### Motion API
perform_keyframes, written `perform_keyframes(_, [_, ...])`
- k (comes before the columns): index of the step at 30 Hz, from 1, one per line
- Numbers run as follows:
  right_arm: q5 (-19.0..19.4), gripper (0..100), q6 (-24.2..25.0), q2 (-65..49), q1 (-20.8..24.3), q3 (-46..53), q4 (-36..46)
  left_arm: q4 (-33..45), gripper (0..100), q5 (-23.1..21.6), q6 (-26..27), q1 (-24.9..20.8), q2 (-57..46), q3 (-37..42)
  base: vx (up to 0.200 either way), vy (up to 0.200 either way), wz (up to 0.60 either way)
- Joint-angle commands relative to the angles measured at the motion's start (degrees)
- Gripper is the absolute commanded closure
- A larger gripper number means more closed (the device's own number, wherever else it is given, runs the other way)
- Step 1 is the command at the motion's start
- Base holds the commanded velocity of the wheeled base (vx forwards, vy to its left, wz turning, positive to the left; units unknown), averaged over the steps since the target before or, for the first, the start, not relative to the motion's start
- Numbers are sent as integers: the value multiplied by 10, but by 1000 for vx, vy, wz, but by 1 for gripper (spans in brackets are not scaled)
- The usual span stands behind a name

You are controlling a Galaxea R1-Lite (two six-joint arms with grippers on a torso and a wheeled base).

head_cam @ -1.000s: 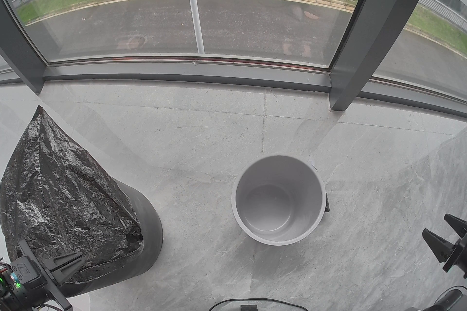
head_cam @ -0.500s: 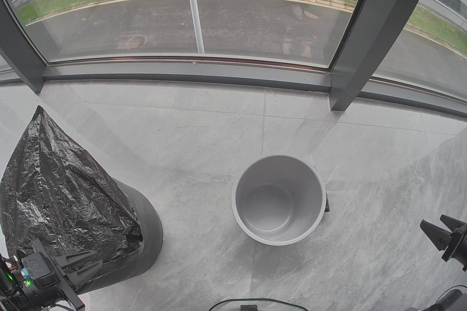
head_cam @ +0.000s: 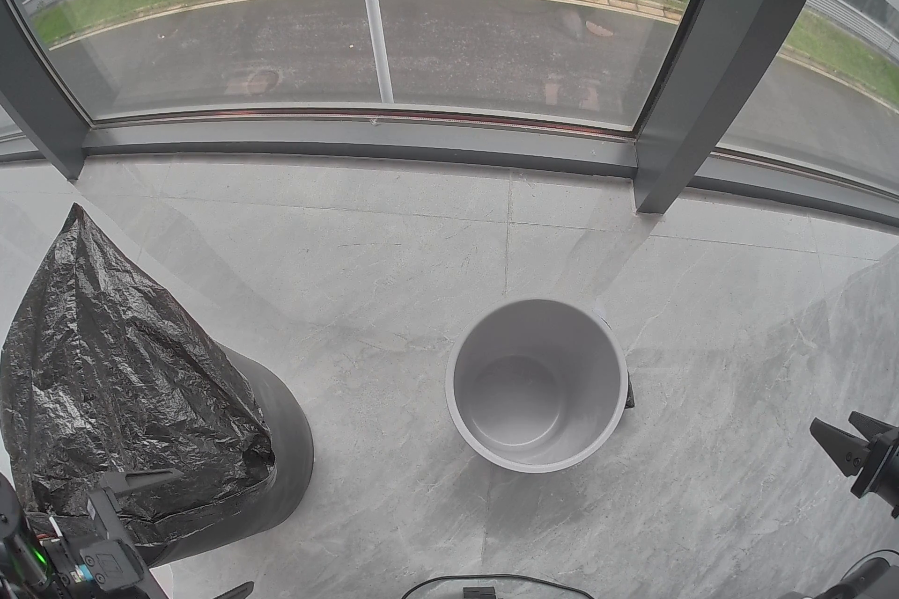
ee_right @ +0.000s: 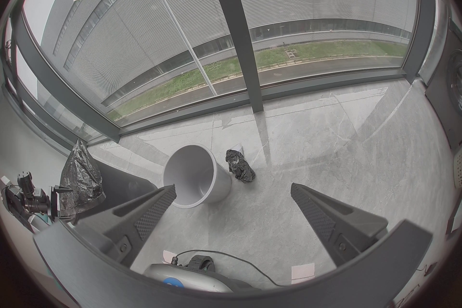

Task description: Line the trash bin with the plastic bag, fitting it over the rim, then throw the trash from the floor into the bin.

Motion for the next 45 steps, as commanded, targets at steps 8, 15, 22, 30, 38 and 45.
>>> perform_keyframes(8, [0, 0, 0, 3, -5, -1, 0, -6, 0, 109, 213, -19, 63, 3, 0, 0, 0])
perform_keyframes(15, [0, 0, 0, 5, -3, -2, 0, -43, 0, 120, 253, -21, 101, 5, 0, 0, 0])
perform_keyframes(22, [0, 0, 0, 4, -3, 0, 0, -147, 0, 118, 199, -50, 144, 41, 0, 0, 0])
perform_keyframes(30, [1, 0, 0, 4, -2, 3, 0, -173, 0, 115, 36, -85, 130, 28, 0, 0, 0])
perform_keyframes(38, [0, 0, 1, -1, -2, 4, 1, -172, 0, 113, 35, -87, 134, 45, -125, 0, 0])
perform_keyframes(45, [0, 0, 1, -3, -2, 4, 1, -171, 0, 114, 36, -87, 136, 56, -200, 0, 0])
